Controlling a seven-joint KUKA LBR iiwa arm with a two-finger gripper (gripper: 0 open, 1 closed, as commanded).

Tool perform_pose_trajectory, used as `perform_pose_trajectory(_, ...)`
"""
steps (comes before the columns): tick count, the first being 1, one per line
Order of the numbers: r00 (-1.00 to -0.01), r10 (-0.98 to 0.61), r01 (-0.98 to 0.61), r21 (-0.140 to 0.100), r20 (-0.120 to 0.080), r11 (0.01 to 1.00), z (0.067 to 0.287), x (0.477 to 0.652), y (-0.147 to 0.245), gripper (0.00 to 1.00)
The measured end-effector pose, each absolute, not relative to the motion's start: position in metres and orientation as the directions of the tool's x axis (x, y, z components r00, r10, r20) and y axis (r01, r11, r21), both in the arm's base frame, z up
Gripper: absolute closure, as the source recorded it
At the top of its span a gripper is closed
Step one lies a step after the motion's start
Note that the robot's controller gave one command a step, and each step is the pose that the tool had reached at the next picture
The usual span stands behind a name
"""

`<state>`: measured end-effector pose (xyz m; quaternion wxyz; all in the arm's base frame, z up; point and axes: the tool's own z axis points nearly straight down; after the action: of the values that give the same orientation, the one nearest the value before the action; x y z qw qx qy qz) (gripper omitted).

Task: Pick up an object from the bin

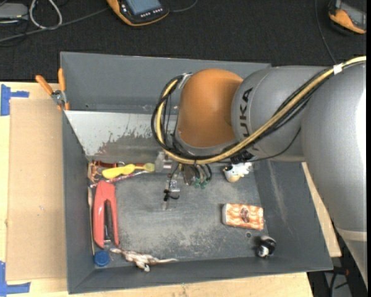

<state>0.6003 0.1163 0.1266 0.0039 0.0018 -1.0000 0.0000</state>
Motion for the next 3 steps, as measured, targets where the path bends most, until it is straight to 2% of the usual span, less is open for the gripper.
perform_pose_trajectory(1,-1.000,-0.001,-0.001,0.001,0.001,1.000,0.131,0.602,0.116,0.00)
perform_pose_trajectory(2,-1.000,-0.025,-0.025,0.001,0.006,1.000,0.113,0.578,0.066,0.00)
perform_pose_trajectory(3,-0.997,-0.073,-0.073,0.003,0.000,0.997,0.126,0.577,0.048,0.00)
